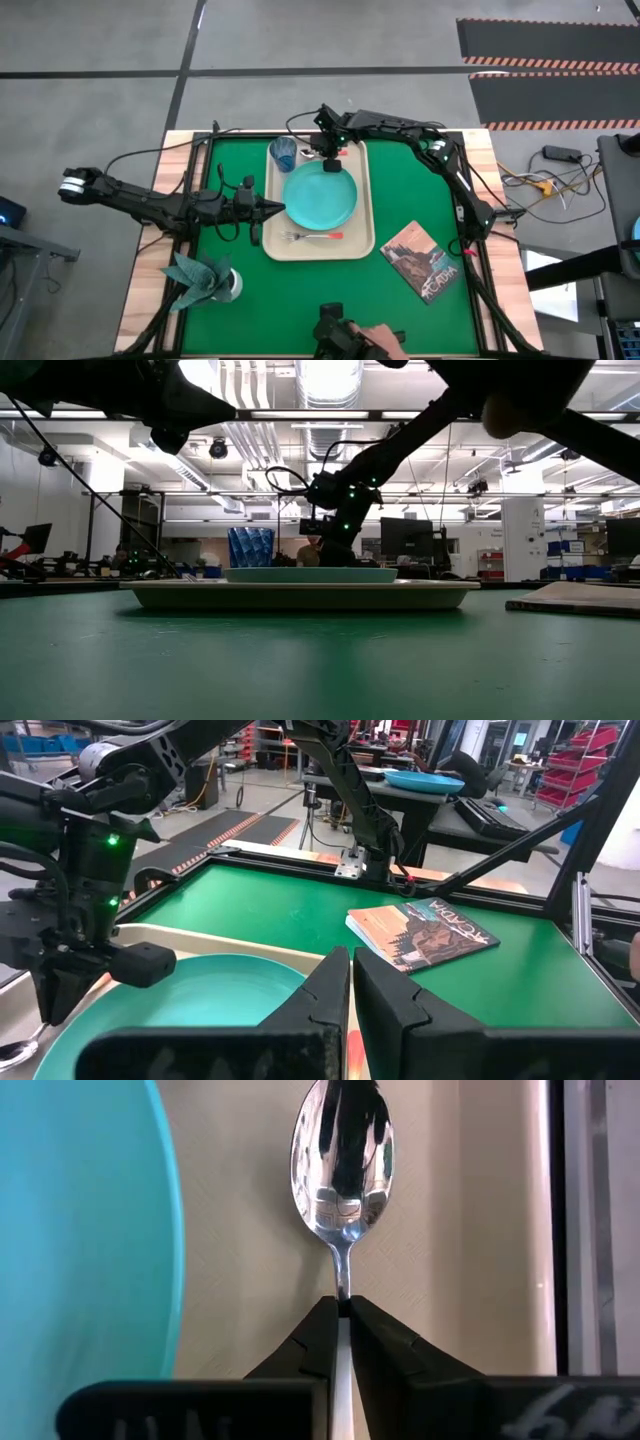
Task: Pick and place plate/cup/fork/spoon on tray
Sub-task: Put the orange spoon on the serving tray to the right of the blue plate, then return to Home Position
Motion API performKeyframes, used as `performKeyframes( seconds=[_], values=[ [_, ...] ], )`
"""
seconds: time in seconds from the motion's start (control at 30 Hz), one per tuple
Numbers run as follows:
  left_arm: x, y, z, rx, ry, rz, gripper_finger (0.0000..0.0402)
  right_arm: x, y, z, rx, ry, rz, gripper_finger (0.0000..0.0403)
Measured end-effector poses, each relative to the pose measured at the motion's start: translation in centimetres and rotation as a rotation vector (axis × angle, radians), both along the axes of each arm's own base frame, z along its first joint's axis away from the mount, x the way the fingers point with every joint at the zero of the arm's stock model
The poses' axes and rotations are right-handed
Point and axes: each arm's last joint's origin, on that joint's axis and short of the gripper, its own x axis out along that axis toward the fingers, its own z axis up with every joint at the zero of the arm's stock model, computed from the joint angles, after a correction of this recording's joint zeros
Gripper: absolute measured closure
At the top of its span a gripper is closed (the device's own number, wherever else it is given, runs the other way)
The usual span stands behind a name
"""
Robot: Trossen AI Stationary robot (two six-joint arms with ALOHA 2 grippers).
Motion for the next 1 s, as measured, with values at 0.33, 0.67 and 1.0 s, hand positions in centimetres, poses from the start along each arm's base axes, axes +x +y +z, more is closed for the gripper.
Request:
performKeyframes(
  seconds=[0.33,0.67,1.0],
  values=[
    [0.0,0.0,0.0,0.0,0.0,0.0,0.0398,0.1,-0.1,0.1,-0.009,-0.015,-0.001,0.0356],
    [0.0,0.0,0.0,0.0,0.0,0.0,0.0398,0.2,-0.2,1.3,-0.004,-0.013,-0.023,0.0338],
    [0.0,0.0,0.0,0.001,0.0,0.0,0.0398,0.1,0.3,5.7,0.028,-0.029,-0.072,0.0346]
  ],
)
